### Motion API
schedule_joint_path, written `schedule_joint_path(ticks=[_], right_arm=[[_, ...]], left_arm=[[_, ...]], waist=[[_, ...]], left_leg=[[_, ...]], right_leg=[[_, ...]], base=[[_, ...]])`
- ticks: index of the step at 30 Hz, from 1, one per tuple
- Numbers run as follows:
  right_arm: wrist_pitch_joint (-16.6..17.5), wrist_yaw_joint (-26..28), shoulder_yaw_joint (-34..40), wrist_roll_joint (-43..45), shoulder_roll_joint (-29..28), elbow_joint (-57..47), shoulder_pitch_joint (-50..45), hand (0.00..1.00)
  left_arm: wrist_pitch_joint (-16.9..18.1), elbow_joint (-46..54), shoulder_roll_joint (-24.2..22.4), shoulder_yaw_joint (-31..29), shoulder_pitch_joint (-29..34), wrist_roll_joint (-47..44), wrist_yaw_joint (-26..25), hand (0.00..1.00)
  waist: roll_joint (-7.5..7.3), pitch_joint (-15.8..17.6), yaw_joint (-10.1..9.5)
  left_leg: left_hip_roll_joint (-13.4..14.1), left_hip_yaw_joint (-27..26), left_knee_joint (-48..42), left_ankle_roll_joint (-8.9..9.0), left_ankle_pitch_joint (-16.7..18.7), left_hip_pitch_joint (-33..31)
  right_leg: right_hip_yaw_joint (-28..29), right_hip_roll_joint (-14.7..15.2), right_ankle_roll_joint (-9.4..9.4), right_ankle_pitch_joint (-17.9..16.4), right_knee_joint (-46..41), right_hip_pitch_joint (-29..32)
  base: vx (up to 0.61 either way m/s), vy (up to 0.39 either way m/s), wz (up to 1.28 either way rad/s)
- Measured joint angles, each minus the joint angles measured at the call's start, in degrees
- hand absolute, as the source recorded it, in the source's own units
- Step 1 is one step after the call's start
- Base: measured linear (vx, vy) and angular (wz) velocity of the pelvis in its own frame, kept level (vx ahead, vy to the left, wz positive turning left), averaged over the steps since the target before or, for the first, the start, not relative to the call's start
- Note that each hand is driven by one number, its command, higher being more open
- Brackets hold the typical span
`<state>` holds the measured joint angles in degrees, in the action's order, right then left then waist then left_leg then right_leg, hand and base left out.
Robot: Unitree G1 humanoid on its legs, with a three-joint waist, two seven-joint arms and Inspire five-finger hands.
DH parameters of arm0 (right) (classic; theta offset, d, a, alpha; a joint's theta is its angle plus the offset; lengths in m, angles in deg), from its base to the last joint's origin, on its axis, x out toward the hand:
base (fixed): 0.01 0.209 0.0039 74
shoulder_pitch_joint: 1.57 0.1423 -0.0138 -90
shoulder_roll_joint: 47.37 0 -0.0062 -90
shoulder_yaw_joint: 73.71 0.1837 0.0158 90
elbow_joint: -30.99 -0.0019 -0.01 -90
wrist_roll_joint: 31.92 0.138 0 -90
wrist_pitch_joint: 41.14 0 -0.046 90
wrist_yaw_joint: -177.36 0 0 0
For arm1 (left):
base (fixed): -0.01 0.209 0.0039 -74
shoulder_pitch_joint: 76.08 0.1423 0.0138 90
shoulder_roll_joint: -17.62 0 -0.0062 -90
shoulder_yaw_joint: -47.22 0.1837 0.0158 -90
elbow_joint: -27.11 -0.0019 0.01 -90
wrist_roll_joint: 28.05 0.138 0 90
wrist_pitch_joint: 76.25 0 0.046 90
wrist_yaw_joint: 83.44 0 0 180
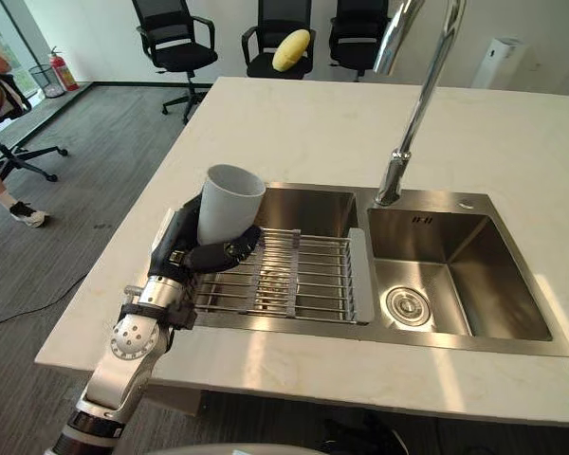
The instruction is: Walk over to the sink, pick up the cup, carry it to the dishwasher, place the cup inside the dishwasher, then close the dishwasher door
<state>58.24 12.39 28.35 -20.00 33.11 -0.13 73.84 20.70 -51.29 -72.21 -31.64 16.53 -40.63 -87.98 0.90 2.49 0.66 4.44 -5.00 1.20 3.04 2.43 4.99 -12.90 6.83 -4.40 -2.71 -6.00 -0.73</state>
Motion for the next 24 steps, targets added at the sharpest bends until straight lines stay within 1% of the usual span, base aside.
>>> schedule_joint_path(ticks=[1, 3, 8, 10, 16, 17, 19, 22, 23, 24], right_arm=[[0.0, 0.0, 0.0, -0.3, 0.0, 0.0, 0.0, 1.0], [0.2, 0.0, 0.0, -0.3, 0.0, 0.0, -0.1, 1.0], [0.8, 0.0, -0.1, -0.4, -0.5, -1.1, -0.1, 1.0], [1.6, 0.0, -0.1, -0.8, -0.8, -1.2, -0.1, 1.0], [2.5, 0.0, -1.3, -0.9, -1.1, -2.9, -0.7, 1.0], [2.6, 0.0, -1.4, -0.9, -1.2, -3.4, -0.8, 1.0], [3.1, -0.1, -1.5, -0.9, -1.8, -4.6, -1.0, 1.0], [3.2, -0.1, -2.3, -0.8, -2.1, -5.7, -1.3, 1.0], [3.3, -0.1, -2.8, -0.8, -2.3, -6.2, -0.8, 1.0], [3.3, -0.1, -2.8, -0.8, -2.5, -6.2, -0.7, 1.0]], left_arm=[[0.2, 0.0, -0.3, -0.2, 0.5, -0.1, 0.1, 0.0], [1.3, 0.5, -1.5, -1.3, 2.6, -2.0, 0.5, 0.0], [3.4, 3.9, -2.9, -3.7, 6.0, -4.6, 1.4, 0.0], [4.7, 4.6, -3.9, -4.4, 6.6, -6.7, 2.4, 0.0], [5.8, 8.4, -5.2, -5.3, 10.7, -8.3, 3.0, 0.0], [5.9, 8.9, -5.2, -5.3, 10.9, -8.3, 3.0, 0.0], [6.2, 10.4, -5.1, -5.2, 11.0, -8.8, 2.8, 0.0], [6.2, 12.0, -5.3, -5.0, 10.7, -8.8, 2.3, 0.0], [6.9, 12.6, -5.3, -5.1, 9.7, -8.8, 1.8, 0.0], [7.1, 12.7, -5.3, -5.1, 9.4, -8.8, 1.8, 0.0]], waist=[[-0.05, -0.2, -0.17], [-0.15, -1.2, -1.19], [-0.39, -2.2, -1.85], [-0.7, -2.5, -2.79], [-1.25, -2.7, -3.04], [-1.36, -2.8, -3.05], [-2.01, -2.5, -3.01], [-2.68, -2.2, -3.0], [-2.75, -2.5, -3.76], [-2.86, -2.7, -3.91]], left_leg=[[0.0, 0.2, 0.0, 0.01, 0.0, 0.0], [0.0, 0.7, 0.0, 0.06, 0.0, -0.4], [0.0, 1.7, -0.5, 0.11, 0.0, -1.3], [0.0, 2.2, -0.9, 0.13, 0.0, -1.6], [-0.4, 2.6, -1.7, 0.14, 0.1, -2.0], [-0.5, 2.4, -1.8, 0.12, 0.1, -2.2], [-1.2, 2.0, -2.6, -0.06, 0.6, -2.3], [-1.8, 1.4, -3.9, -0.87, 1.5, -2.3], [-1.6, 0.5, -4.9, -1.54, 1.7, -3.4], [-1.4, 0.2, -5.1, -1.55, 1.7, -3.8]], right_leg=[[0.0, 0.0, 0.01, -0.2, -0.3, 0.0], [-0.2, 0.1, 0.01, -1.0, -1.2, 0.6], [0.1, 0.1, 0.11, -1.2, -1.4, 0.8], [0.0, 0.2, 0.12, -1.2, -1.4, 0.7], [-0.1, 0.7, -0.05, -1.5, -2.5, 1.2], [0.1, 0.9, -0.11, -1.7, -3.1, 1.7], [0.8, 2.0, -0.31, -3.2, -6.9, 3.4], [1.8, 3.0, -0.89, -3.6, -10.3, 4.7], [3.5, 2.8, -2.48, -2.5, -9.7, 5.5], [3.8, 2.7, -2.92, -2.1, -8.8, 5.5]], base=[[0.01, -0.018, 0.17], [0.01, -0.016, 0.1], [0.0, -0.003, 0.13], [-0.02, -0.003, 0.07], [-0.04, 0.003, 0.03], [-0.04, 0.017, -0.07], [-0.05, 0.017, -0.09], [-0.06, 0.027, -0.13], [-0.07, 0.033, -0.22], [-0.07, 0.043, -0.17]])
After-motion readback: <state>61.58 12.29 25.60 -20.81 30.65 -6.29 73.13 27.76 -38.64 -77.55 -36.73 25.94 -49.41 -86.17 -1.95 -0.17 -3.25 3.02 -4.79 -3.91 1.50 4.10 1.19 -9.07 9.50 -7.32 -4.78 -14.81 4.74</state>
